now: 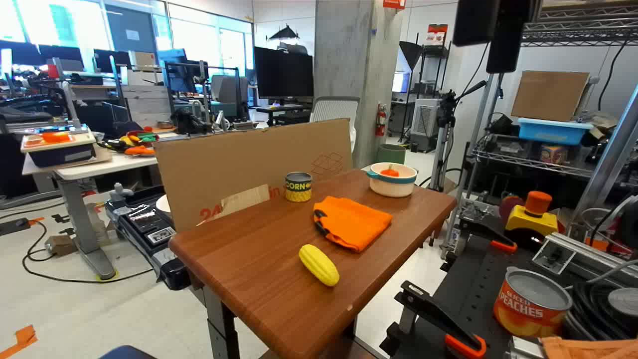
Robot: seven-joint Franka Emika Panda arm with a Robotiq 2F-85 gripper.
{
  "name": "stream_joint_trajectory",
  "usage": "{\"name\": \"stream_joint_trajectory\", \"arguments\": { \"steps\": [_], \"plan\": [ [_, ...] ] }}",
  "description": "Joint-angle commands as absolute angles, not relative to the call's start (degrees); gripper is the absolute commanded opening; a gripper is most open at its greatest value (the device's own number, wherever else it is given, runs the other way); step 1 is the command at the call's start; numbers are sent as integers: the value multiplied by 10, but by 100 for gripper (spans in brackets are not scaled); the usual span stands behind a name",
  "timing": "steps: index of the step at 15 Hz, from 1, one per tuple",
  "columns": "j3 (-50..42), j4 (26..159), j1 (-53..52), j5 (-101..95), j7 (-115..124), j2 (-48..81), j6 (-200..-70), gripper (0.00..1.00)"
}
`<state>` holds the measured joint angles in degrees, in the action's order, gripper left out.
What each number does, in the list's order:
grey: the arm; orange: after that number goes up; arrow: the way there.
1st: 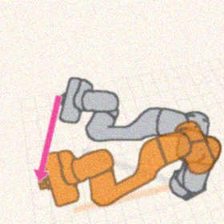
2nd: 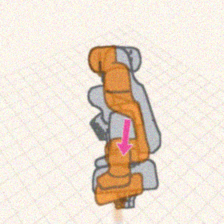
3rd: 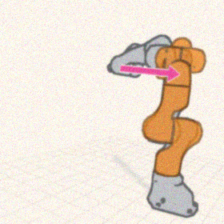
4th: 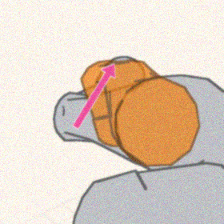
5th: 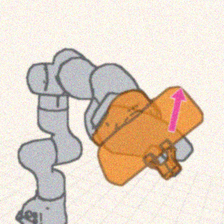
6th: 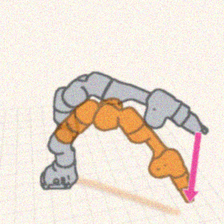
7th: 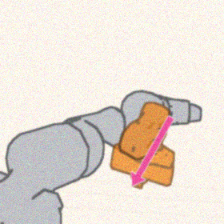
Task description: Move the can slightly to the right
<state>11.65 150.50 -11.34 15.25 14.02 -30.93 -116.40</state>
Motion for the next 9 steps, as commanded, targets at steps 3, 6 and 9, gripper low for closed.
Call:
{"name": "stream_joint_trajectory", "arguments": {
  "steps": [3,6,9],
  "plan": [
    [117,1504,-112,153,140,-310,-1163,100],
    [117,1504,-112,153,140,-310,-1163,100],
    [116,1487,-106,151,142,-281,-1166,100]
  ]
}}
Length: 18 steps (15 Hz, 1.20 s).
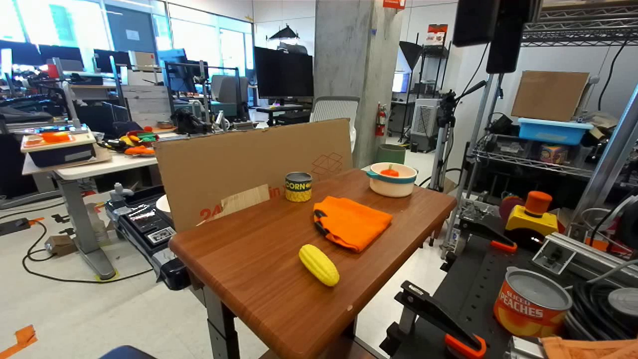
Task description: Move the can slightly to the right
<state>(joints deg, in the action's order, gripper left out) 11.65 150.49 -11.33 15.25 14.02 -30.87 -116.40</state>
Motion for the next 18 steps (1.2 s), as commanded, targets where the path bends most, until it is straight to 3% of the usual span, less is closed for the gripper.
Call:
{"name": "stream_joint_trajectory", "arguments": {
  "steps": [1,7,18],
  "plan": [
    [110,1477,-100,161,144,-261,-1185,100],
    [80,1375,-47,133,138,-93,-1304,100],
    [45,1042,-41,95,120,248,-1309,100]
  ]
}}
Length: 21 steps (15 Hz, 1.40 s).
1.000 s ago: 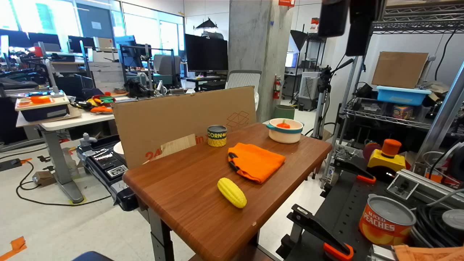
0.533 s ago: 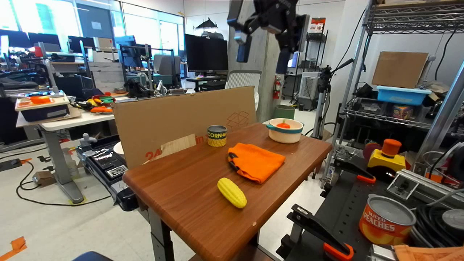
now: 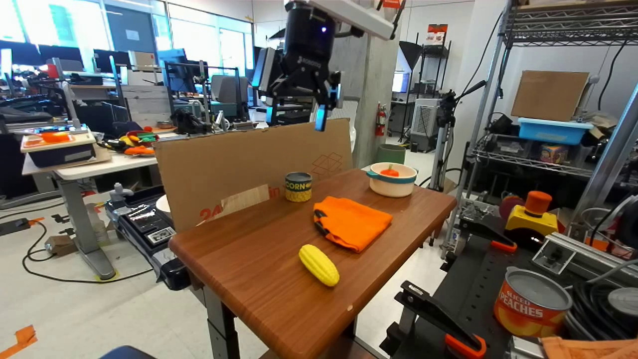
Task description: Move the can slightly to the right
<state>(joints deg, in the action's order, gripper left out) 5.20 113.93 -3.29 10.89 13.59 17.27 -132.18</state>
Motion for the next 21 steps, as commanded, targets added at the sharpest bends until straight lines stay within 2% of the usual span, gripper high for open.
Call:
{"name": "stream_joint_trajectory", "arguments": {
  "steps": [1,9,21],
  "plan": [
    [44,1013,-40,92,113,273,-1304,100],
    [43,821,-34,76,61,445,-1230,100],
    [27,661,-38,44,54,587,-1125,100]
  ]
}}
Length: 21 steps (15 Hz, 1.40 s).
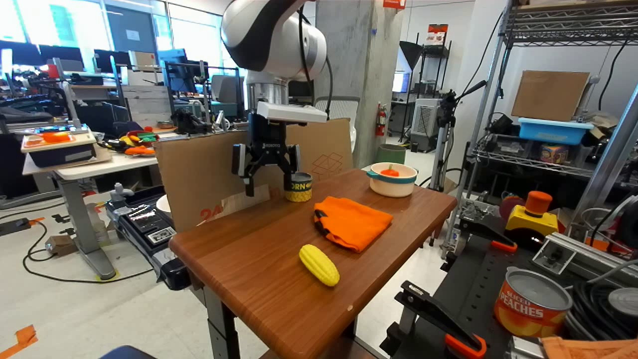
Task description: Move the can slightly to the right
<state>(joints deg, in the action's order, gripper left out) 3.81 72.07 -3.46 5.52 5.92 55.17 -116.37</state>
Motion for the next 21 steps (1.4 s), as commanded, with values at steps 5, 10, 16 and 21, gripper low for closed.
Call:
{"name": "stream_joint_trajectory", "arguments": {
  "steps": [5,10,16,21],
  "plan": [
    [-4,641,-26,23,59,585,-1109,100],
    [-23,666,3,29,56,531,-1124,100],
    [-25,724,18,35,78,459,-1102,100],
    [-25,735,7,33,106,435,-1049,100]
  ]
}}
